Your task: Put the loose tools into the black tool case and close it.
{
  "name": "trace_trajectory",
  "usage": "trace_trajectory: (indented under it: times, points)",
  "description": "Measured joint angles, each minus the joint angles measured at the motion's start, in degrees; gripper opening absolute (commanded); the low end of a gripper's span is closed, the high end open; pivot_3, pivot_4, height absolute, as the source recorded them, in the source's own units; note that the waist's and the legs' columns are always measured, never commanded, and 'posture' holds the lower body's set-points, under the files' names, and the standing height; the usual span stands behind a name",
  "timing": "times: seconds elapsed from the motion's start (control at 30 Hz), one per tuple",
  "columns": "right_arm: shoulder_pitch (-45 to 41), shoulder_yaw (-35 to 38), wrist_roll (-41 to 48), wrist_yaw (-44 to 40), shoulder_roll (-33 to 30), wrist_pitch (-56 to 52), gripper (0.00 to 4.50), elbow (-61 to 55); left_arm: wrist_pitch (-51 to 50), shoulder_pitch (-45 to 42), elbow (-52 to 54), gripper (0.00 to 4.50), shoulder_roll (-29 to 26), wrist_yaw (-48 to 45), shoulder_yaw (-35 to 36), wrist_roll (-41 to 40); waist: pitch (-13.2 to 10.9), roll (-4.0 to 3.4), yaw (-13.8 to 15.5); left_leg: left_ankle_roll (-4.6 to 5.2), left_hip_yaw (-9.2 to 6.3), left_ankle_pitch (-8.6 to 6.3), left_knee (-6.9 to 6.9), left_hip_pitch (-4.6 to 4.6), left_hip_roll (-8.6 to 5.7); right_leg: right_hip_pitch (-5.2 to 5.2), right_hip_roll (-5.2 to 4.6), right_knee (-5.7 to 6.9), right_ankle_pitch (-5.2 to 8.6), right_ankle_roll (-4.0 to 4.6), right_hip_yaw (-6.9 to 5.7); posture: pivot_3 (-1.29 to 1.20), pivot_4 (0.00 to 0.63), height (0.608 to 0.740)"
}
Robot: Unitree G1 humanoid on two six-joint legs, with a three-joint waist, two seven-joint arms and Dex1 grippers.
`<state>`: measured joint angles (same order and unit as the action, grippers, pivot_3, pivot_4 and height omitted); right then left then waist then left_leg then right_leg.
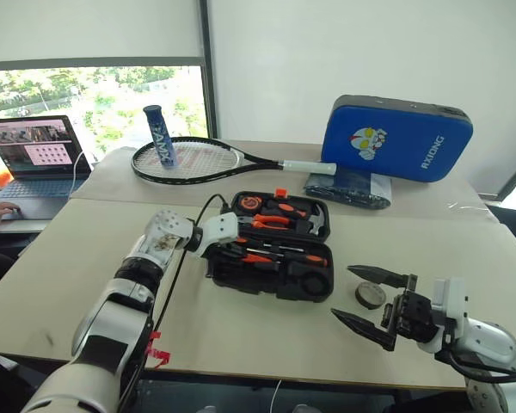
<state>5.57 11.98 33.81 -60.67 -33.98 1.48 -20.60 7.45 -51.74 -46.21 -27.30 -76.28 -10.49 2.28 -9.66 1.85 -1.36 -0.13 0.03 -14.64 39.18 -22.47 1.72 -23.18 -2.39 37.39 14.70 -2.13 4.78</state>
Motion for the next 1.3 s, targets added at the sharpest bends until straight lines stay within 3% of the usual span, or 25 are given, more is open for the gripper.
trace_trajectory:
  times: [0.1,0.27,0.33,0.37,0.43,0.53,0.57,0.6,0.7,0.8,0.93,1.0,1.1,1.17,1.3]
  points:
    - [-0.10,0.03,0.05,-0.04,0.10,0.13,4.50,0.16,-3.24,5.13,6.15,0.09,-2.30,-0.97,4.75,-5.69,-0.01,0.01,-0.17,0.00,-0.02,0.00,0.00,-0.02,0.02,-0.09,0.00,0.16,0.02,0.03,0.00,0.00,0.150,0.740]
    - [-0.11,0.03,0.13,-0.60,0.72,0.95,4.50,1.17,-8.98,21.99,24.04,0.09,-13.07,1.83,20.53,-16.85,0.00,-0.01,-1.21,-0.01,-0.16,-0.01,-0.19,0.28,0.14,-0.05,-0.07,0.25,0.04,0.08,0.21,0.00,0.150,0.740]
    - [-0.31,-0.14,0.12,-0.70,0.98,1.05,4.50,1.63,-11.11,26.79,27.16,0.09,-14.63,3.13,23.95,-18.76,0.00,-0.02,-1.00,-0.02,-0.12,0.00,-0.17,0.31,0.13,0.00,-0.10,0.26,0.05,0.07,0.19,0.00,0.150,0.740]
    - [-0.73,-0.30,0.16,-0.89,1.35,1.22,4.50,1.63,-12.36,30.69,30.01,0.48,-14.74,4.40,26.74,-20.56,0.00,-0.03,-0.95,-0.03,-0.08,0.01,-0.16,0.34,0.14,0.03,-0.14,0.25,0.05,0.07,0.19,0.00,0.150,0.740]
    - [-0.97,-0.54,0.27,-1.32,1.71,1.60,4.50,1.69,-15.31,39.20,34.50,0.73,-14.75,7.54,32.81,-23.44,-0.01,0.02,-0.65,-0.03,-0.04,0.01,-0.15,0.37,0.17,0.05,-0.18,0.24,0.05,0.06,0.17,0.00,0.150,0.740]
    - [-0.92,-0.77,0.82,-1.67,2.51,1.87,4.50,1.61,-17.42,55.19,42.89,1.75,-12.28,12.69,43.56,-26.40,0.02,0.06,-1.16,-0.05,-0.03,-0.04,-0.33,0.50,0.31,0.04,-0.22,0.17,0.06,0.08,0.35,0.00,0.150,0.740]
    - [-0.55,-1.08,0.77,-1.83,3.01,1.98,4.50,1.85,-17.81,60.91,45.11,2.32,-10.26,14.76,47.01,-27.27,0.01,0.06,-1.15,-0.06,-0.07,-0.05,-0.33,0.50,0.29,0.03,-0.22,0.19,0.08,0.10,0.34,0.00,0.150,0.740]
    - [-0.55,-1.31,0.76,-1.92,3.21,2.07,4.50,1.92,-17.83,62.90,45.85,2.47,-9.31,15.72,48.20,-27.45,0.00,0.09,-1.02,-0.06,-0.07,-0.04,-0.31,0.49,0.29,0.02,-0.21,0.20,0.08,0.10,0.31,0.00,0.150,0.740]
    - [-1.31,-2.27,0.69,-2.42,3.98,2.92,4.50,1.98,-17.82,70.05,49.56,3.63,-5.56,19.59,52.50,-29.47,0.02,0.14,-0.49,-0.09,0.01,-0.02,-0.24,0.58,0.27,0.17,-0.26,0.21,0.08,0.10,0.23,0.00,0.150,0.740]
    - [-2.11,-2.69,0.67,-2.50,4.23,3.07,4.50,2.11,-17.82,73.26,51.58,4.43,-3.64,22.49,54.33,-30.80,0.03,0.17,0.13,-0.13,0.27,0.02,-0.21,0.60,0.25,0.18,-0.23,0.17,0.11,0.09,0.24,0.00,0.150,0.740]
    - [-2.99,-3.18,0.58,-2.50,4.27,3.07,4.50,2.37,-18.19,71.95,52.15,4.43,-4.35,24.40,53.90,-31.56,0.04,0.18,0.42,-0.13,0.44,0.03,-0.21,0.64,0.22,0.16,-0.08,0.20,0.20,0.06,0.24,0.00,0.150,0.740]
    - [-3.93,-3.66,0.45,-2.35,4.29,3.07,4.50,2.90,-20.36,67.78,50.52,4.43,-8.09,24.40,51.29,-31.53,0.04,0.19,0.65,-0.13,0.36,0.05,-0.21,0.62,0.21,0.14,-0.01,0.26,0.22,0.12,0.14,0.00,0.150,0.740]
    - [-5.20,-4.55,0.38,-1.68,4.31,2.99,4.50,2.88,-23.61,55.48,42.63,4.43,-16.95,22.09,43.58,-29.50,0.04,0.19,0.69,-0.14,0.29,0.08,-0.22,0.60,0.20,0.10,0.05,0.30,0.24,0.18,0.06,0.00,0.150,0.740]
    - [-4.91,-4.62,0.24,-1.35,4.28,2.89,4.50,2.87,-23.90,46.52,35.28,4.43,-20.02,20.26,38.36,-27.39,0.04,0.17,0.59,-0.14,0.30,0.08,-0.24,0.59,0.17,0.12,0.05,0.29,0.18,0.27,0.07,0.00,0.150,0.740]
    - [-4.51,-4.80,-0.01,-0.20,4.13,2.58,4.50,2.58,-22.14,27.54,17.47,4.43,-21.48,16.98,27.15,-20.46,0.02,0.20,0.39,-0.15,0.22,0.06,-0.26,0.35,0.14,-0.05,0.03,0.26,0.16,0.29,-0.04,0.00,0.150,0.740]
